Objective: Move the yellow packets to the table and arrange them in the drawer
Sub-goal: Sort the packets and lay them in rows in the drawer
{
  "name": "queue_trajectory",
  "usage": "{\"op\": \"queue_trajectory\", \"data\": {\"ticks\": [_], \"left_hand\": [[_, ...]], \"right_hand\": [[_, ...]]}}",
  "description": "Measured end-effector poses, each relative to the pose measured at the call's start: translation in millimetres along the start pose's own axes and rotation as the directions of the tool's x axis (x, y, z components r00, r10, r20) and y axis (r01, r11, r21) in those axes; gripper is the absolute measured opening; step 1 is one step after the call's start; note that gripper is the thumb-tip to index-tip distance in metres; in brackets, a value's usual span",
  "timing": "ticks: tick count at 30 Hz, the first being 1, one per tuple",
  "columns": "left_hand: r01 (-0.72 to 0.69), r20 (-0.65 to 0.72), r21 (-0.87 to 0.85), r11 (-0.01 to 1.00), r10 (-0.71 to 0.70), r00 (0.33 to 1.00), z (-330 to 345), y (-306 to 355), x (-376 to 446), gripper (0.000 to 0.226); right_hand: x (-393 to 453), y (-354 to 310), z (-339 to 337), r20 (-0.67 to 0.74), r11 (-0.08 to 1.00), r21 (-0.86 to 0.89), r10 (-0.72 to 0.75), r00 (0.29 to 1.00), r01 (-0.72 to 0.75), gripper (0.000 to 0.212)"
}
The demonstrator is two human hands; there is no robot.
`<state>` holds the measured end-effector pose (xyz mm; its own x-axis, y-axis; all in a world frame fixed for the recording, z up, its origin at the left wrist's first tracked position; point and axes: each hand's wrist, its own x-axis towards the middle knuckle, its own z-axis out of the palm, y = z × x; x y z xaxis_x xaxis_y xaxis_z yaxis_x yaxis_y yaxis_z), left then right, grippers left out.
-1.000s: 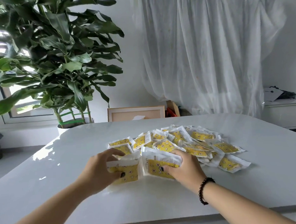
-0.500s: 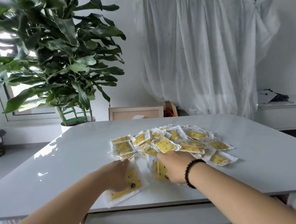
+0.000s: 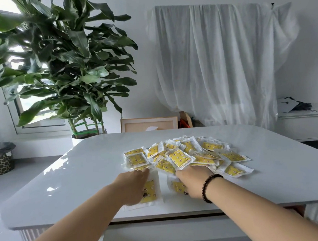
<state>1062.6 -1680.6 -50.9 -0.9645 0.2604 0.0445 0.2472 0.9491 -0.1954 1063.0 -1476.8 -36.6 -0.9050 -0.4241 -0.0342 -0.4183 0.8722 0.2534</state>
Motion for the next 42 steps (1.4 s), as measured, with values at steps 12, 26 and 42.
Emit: {"op": "queue_trajectory", "data": {"ticks": [12,26,42], "left_hand": [[0.009,-0.02,0.04,0.999,-0.008,1.0,1,25,-13,0.032],[0.124,-0.12,-0.41,0.904,-0.188,0.975,-25,21,-112,0.044],[0.083,-0.05,-0.286,0.955,-0.102,0.994,-11,13,-150,0.044]], "right_hand": [[-15,1,-3,0.032,0.95,0.312,0.0,0.999,-0.01,0.009],[-113,-27,43,0.042,0.898,0.43,-0.127,0.991,0.097,0.012],[-127,-68,98,0.158,0.652,0.754,-0.061,0.986,-0.08,0.029]]}}
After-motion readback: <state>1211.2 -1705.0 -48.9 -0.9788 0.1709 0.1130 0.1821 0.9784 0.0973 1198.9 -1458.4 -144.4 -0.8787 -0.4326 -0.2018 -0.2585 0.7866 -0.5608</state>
